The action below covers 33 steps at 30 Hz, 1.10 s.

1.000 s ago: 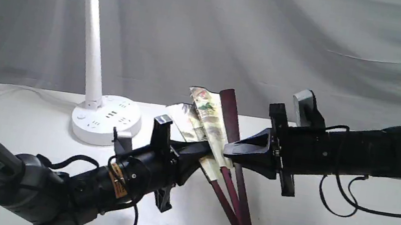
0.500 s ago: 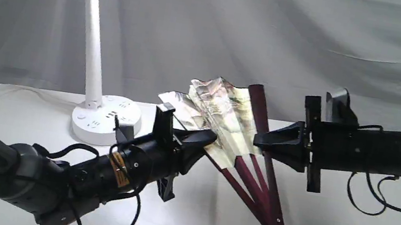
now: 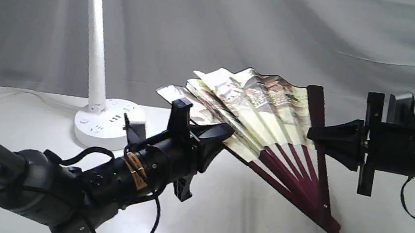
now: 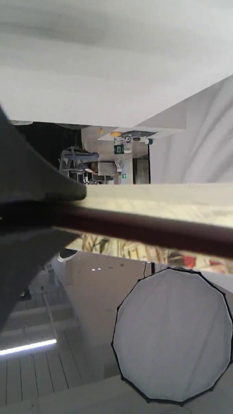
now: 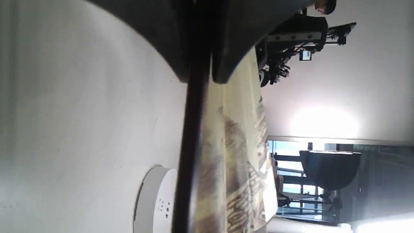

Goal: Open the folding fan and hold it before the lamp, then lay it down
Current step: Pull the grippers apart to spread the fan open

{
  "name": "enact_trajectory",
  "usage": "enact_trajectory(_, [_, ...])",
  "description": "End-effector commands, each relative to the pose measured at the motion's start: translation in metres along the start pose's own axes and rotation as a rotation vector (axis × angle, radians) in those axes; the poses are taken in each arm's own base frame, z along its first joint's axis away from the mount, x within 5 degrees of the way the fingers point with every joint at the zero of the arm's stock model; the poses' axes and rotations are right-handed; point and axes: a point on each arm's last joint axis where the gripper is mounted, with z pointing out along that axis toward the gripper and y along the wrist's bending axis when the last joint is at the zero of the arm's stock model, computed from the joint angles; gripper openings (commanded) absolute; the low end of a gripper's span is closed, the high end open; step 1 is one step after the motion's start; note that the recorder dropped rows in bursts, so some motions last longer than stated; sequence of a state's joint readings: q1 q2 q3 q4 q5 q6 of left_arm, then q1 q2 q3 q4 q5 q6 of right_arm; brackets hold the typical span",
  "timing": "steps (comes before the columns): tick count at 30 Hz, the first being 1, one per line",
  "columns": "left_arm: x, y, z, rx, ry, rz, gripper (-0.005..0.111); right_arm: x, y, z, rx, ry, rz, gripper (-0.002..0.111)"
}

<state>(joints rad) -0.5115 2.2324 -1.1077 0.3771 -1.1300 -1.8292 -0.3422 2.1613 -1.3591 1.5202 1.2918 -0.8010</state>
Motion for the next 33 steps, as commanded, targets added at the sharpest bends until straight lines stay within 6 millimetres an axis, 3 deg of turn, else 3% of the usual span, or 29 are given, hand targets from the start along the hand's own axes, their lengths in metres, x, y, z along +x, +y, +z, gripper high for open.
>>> enact_trajectory(1, [0.011,-0.023,0.003,0.136,-0.014,-0.044,0.0,-0.01,-0.008,-0.018,0.075,-0.075,-0.04,0.0])
enact_trajectory(11, [0.016,-0.024,0.007,0.164,-0.122,-0.04,0.0,-0.012,-0.029,-0.06,0.065,-0.2,0.065,0.0])
enact_trajectory(22, [0.011,-0.025,0.006,0.174,-0.183,-0.039,0.0,0.019,-0.069,-0.096,0.05,-0.327,0.232,0.0])
enact_trajectory(27, [0.01,-0.025,0.005,0.177,-0.198,-0.045,0.0,0.031,-0.074,-0.108,0.048,-0.383,0.232,0.0])
enact_trajectory(33, [0.009,-0.025,0.005,0.178,-0.205,-0.048,0.0,0.038,-0.06,-0.125,0.049,-0.444,0.176,0.0])
